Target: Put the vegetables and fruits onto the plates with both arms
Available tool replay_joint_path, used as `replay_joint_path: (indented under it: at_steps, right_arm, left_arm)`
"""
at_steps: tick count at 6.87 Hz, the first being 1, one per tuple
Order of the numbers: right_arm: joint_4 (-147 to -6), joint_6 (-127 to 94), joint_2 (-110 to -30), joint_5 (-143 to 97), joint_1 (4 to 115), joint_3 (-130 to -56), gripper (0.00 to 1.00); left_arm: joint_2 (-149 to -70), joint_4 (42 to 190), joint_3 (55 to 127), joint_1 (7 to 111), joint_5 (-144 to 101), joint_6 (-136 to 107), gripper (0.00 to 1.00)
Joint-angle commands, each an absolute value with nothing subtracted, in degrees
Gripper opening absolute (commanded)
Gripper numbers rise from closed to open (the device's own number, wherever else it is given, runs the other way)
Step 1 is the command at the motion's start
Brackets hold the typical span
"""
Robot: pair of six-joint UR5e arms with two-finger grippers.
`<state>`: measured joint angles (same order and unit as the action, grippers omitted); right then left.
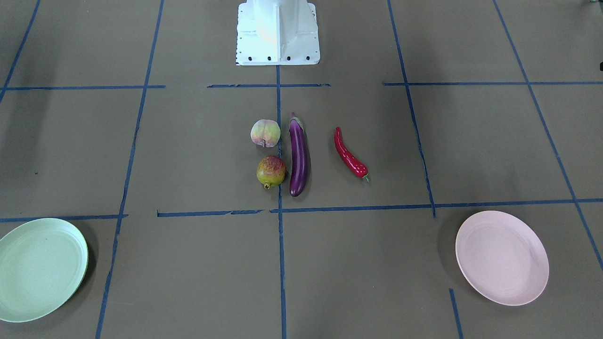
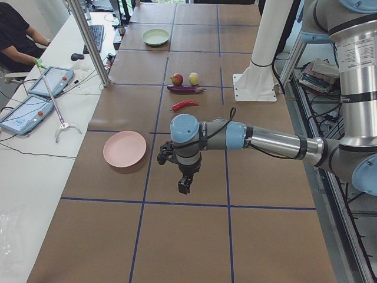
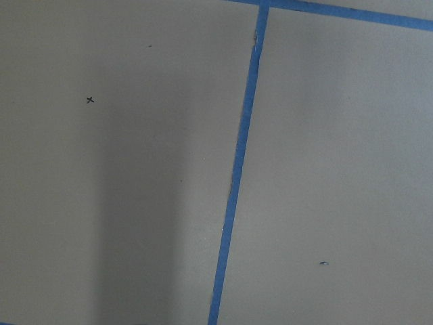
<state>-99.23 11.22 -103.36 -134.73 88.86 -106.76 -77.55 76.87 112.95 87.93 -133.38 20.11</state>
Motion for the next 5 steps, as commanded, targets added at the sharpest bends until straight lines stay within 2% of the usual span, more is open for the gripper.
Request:
replay_joint_path:
  at_steps: [1,5]
  right_arm:
    - [-99.2,11.3,-103.3,-134.7,88.9,-106.8,1.00]
    - [-99.1,10.6,-103.3,-142.4,88.7,-109.5,1.00]
  left_arm:
    - [-77.3,76.9,113.3,88.0,-134.5,20.0,1.00]
    - [-77.1,76.8,115.8,88.1,-134.6,20.0,1.00]
